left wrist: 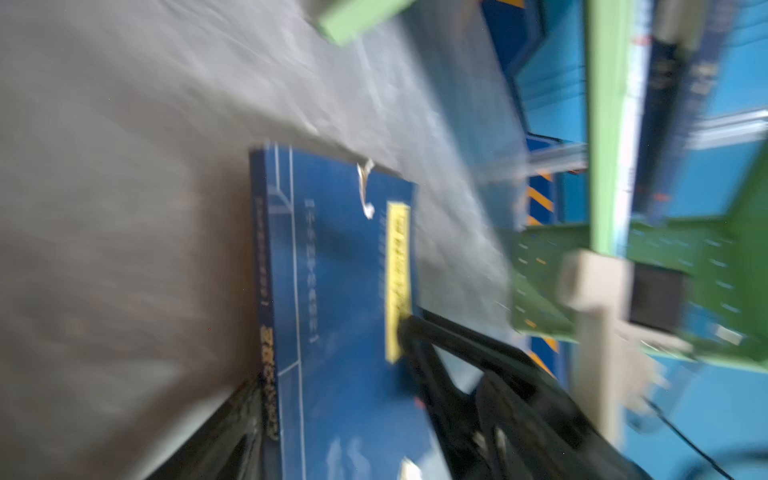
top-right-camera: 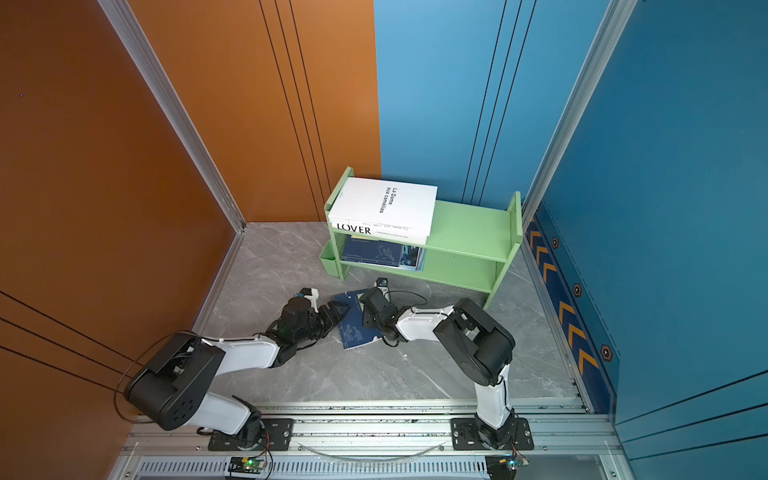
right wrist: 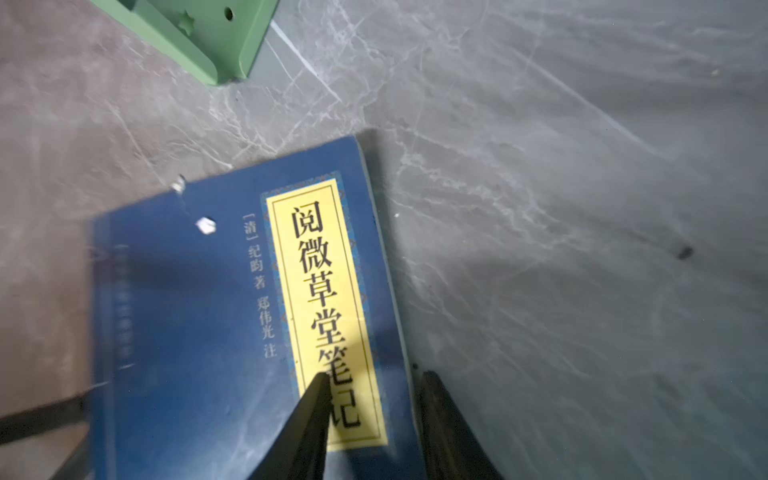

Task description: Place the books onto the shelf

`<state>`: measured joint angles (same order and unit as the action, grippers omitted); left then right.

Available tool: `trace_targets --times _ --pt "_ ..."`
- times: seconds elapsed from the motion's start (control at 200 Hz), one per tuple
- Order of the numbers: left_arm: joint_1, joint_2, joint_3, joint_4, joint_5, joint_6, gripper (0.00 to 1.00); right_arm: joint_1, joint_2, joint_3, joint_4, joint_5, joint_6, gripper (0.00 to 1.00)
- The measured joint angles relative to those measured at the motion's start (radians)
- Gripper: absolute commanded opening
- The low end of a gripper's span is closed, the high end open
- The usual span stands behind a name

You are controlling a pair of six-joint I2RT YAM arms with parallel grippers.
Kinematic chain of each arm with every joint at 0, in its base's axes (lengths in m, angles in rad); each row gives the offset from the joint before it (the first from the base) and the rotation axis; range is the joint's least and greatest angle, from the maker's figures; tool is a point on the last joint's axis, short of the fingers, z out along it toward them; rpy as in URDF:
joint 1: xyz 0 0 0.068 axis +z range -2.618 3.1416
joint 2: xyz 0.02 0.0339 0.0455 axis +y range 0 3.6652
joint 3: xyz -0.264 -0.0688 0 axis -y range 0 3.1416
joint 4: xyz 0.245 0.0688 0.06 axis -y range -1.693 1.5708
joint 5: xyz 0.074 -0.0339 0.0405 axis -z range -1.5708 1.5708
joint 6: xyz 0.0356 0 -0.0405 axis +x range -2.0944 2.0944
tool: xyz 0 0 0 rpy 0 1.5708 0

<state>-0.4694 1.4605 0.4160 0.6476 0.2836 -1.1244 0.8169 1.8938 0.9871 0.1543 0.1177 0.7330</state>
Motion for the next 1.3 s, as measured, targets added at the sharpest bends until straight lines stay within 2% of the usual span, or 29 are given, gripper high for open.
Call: trace_targets --times 0.17,0.315,0.466,0.601,0.716,0.846,0.961,1.051,1.302 --pt "0.012 -0.019 -0.007 0.07 0.111 -0.072 0.74 -0.037 -0.002 -0.032 0.091 -0.118 0.0 0.43" --pt "0.013 0.013 -0.013 0.106 0.167 -0.121 0.63 -0.05 -0.003 -0.053 0.142 -0.18 0.0 0.44" --pt "0.011 0.058 -0.014 0.095 0.176 -0.138 0.53 -0.051 -0.012 -0.077 0.17 -0.211 0.0 0.45" --pt "0.006 0.072 -0.015 0.05 0.157 -0.128 0.36 -0.051 -0.029 -0.097 0.171 -0.227 -0.001 0.46" --pt "-0.005 0.073 -0.013 0.003 0.136 -0.111 0.17 -0.051 -0.043 -0.113 0.17 -0.231 -0.001 0.47" --pt "-0.018 0.052 0.0 -0.085 0.104 -0.083 0.0 -0.057 -0.066 -0.135 0.17 -0.242 0.001 0.53" --pt "-0.038 -0.01 0.004 -0.148 0.069 -0.069 0.0 -0.082 -0.122 -0.183 0.175 -0.259 0.029 0.69" --pt "-0.052 -0.064 0.004 -0.182 0.041 -0.069 0.0 -0.11 -0.201 -0.233 0.187 -0.256 0.061 0.76" --pt "-0.124 -0.267 0.053 -0.331 -0.051 -0.064 0.0 -0.152 -0.562 -0.341 0.162 -0.183 0.135 0.98"
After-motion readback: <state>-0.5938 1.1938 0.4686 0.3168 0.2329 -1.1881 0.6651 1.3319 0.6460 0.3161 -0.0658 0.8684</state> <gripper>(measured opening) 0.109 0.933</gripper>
